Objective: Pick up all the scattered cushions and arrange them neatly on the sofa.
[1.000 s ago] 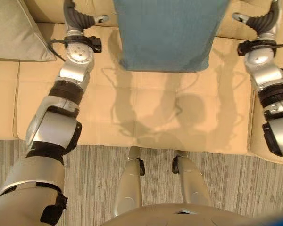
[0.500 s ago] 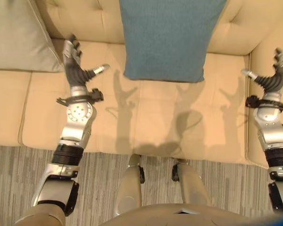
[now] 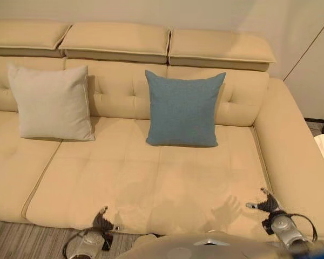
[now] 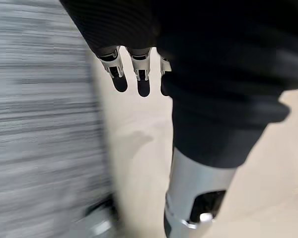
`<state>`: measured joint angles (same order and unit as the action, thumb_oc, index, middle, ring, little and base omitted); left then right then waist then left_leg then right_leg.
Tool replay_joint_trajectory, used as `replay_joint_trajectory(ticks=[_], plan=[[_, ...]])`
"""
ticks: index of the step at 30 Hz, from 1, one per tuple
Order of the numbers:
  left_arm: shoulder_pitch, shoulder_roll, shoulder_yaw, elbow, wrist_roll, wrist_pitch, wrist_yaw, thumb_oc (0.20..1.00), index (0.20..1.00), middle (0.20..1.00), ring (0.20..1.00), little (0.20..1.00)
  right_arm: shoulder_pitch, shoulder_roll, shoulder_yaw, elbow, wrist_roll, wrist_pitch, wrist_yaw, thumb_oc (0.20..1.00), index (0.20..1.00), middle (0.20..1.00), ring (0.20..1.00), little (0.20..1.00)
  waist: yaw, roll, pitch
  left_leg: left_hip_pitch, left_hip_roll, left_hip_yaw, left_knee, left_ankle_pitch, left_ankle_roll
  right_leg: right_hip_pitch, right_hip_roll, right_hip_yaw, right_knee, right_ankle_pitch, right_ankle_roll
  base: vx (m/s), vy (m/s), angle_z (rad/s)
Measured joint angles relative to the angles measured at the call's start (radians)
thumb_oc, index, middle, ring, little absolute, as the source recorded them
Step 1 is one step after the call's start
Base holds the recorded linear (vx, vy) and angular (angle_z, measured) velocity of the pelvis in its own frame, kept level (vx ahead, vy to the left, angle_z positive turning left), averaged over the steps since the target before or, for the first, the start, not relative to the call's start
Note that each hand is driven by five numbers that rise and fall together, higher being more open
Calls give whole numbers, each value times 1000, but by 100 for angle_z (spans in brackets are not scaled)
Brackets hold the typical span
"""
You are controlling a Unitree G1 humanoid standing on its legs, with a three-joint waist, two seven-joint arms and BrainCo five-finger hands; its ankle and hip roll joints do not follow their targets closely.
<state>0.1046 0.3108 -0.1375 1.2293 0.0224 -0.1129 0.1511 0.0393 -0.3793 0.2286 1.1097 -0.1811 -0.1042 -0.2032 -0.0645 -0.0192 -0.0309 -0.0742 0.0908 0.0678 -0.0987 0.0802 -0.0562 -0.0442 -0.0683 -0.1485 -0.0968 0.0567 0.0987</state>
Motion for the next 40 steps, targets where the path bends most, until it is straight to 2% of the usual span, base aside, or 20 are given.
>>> replay_joint_trajectory(ticks=[5,7,8,9,11,12,15,17,19,20,22,25,27,28,29,31,32,33,34,40], plan=[[18,-42,-21,10,47,16,-1,1000,1000,1000,1000,1000,14,16,14,95,-36,10,1,1000,1000,1000,1000,1000,10,33,35,-13,26,-26,78,-8,-13,14,36,0,10,-12,-29,-124,-19,2],[-51,-55,-30,9,46,18,-2,1000,1000,1000,1000,1000,3,15,21,131,-39,20,1,1000,1000,1000,1000,1000,28,10,61,-37,6,-79,132,-10,-87,14,9,-9,-1,12,-95,-181,116,4],[-63,-61,-29,2,46,18,0,1000,1000,1000,1000,1000,-20,17,23,130,-39,25,2,1000,1000,1000,1000,1000,26,-20,77,-37,-34,-107,209,-50,-87,13,-27,-8,-1,28,-101,-162,151,-13],[-70,-60,-29,1,46,19,1,1000,1000,1000,1000,1000,-36,14,23,125,-38,24,1,1000,1000,1000,1000,1000,16,-35,80,-27,-69,-106,271,-97,-69,15,-51,4,1,34,-89,-177,184,-9],[-95,-63,-40,-23,45,18,-2,1000,1000,1000,1000,1000,-48,-1,22,106,-38,25,1,1000,1000,1000,1000,1000,-15,4,74,32,-60,-106,215,-157,-24,1,-44,-7,8,55,-62,-193,205,17],[-115,-59,-61,-38,46,16,-2,1000,1000,1000,1000,1000,-55,7,20,108,-38,33,2,1000,1000,1000,1000,1000,-14,13,72,40,-61,-98,159,-156,17,-25,-45,-3,19,62,-56,-188,193,0],[-139,-48,-109,-44,48,15,-2,1000,1000,1000,1000,1000,-84,61,19,107,-39,39,3,1000,1000,1000,1000,1000,-29,-46,86,60,-140,-52,64,-80,84,-85,-112,47,45,84,-2,-266,199,-28],[-148,-46,-119,-66,48,15,0,1000,1000,1000,1000,1000,-82,75,20,108,-39,46,2,1000,1000,1000,1000,1000,-27,-75,110,49,-194,-22,67,-71,98,-128,-154,86,60,123,39,-198,132,-37],[-146,-43,-118,-67,49,15,0,1000,1000,1000,1000,1000,-96,93,23,111,-40,57,3,1000,1000,1000,1000,1000,-20,-66,119,29,-192,5,53,-64,111,-158,-163,76,58,106,99,-310,128,-47],[-142,-27,-117,-67,49,16,0,1000,1000,1000,1000,1000,-90,111,27,136,-40,58,2,1000,1000,1000,1000,1000,-25,-84,127,2,-221,20,89,-54,146,-179,-167,70,94,161,73,-336,126,-47],[-175,-30,-106,-53,49,19,0,1000,1000,1000,1000,1000,-149,104,35,182,-40,63,3,1000,1000,1000,1000,1000,-13,-31,173,-64,-180,51,138,-62,194,-210,-135,77,89,240,110,-164,38,-55],[-156,-27,-75,-25,49,21,0,1000,1000,1000,1000,1000,-145,96,33,193,-40,76,4,1000,1000,1000,1000,1000,32,14,164,-30,-134,68,57,-9,181,-170,-61,76,373,-70,65,-65,-70,-34],[-121,-19,-76,-25,49,23,2,1000,1000,1000,1000,1000,-139,97,30,184,-40,76,4,1000,1000,1000,1000,1000,68,-6,127,-37,-140,57,29,-8,124,-118,-60,75,375,-170,60,18,-115,-23],[-100,-20,-77,-15,49,26,1,1000,1000,1000,1000,1000,-143,97,30,181,-40,76,4,1000,1000,1000,1000,1000,76,-14,114,-54,-144,39,30,-6,94,-76,-46,64,299,-184,33,56,-87,18],[-85,-31,-82,-5,52,35,-1,1000,1000,1000,1000,1000,-136,102,31,174,-40,76,3,1000,1000,1000,1000,1000,61,-28,94,-74,-147,27,38,-58,-10,-34,-46,59,187,-166,-23,59,-33,44],[-85,0,-60,13,67,39,-42,1000,1000,1000,1000,1000,-124,93,33,169,-40,74,9,1000,1000,1000,1000,1000,75,-70,75,-82,-142,4,173,-91,28,-21,-85,51,122,-106,-42,53,-10,4],[-80,21,-42,14,66,43,-51,1000,1000,1000,1000,1000,-123,48,36,160,-40,75,9,1000,1000,1000,1000,1000,64,-20,49,-26,-74,-15,135,-116,9,-5,-40,47,95,-87,-25,44,-15,-11],[-88,61,-38,9,66,42,-57,1000,1000,1000,1000,1000,-116,13,35,168,-40,82,7,1000,1000,1000,1000,1000,49,11,29,17,-64,-7,45,-49,36,3,-36,51,91,-72,-16,52,-12,-8],[-88,85,-38,6,66,34,-59,1000,1000,1000,1000,1000,-107,-1,34,172,-40,82,8,1000,1000,1000,1000,1000,49,28,14,37,-66,-1,14,-42,34,12,-37,51,67,-60,-9,31,-7,-7],[-73,48,-40,10,66,40,-66,1000,1000,1000,1000,1000,-74,6,33,170,-40,87,23,1000,1000,1000,1000,1000,26,34,-12,59,-58,-9,5,-22,36,61,-18,48,0,-30,-9,40,-12,-3]])
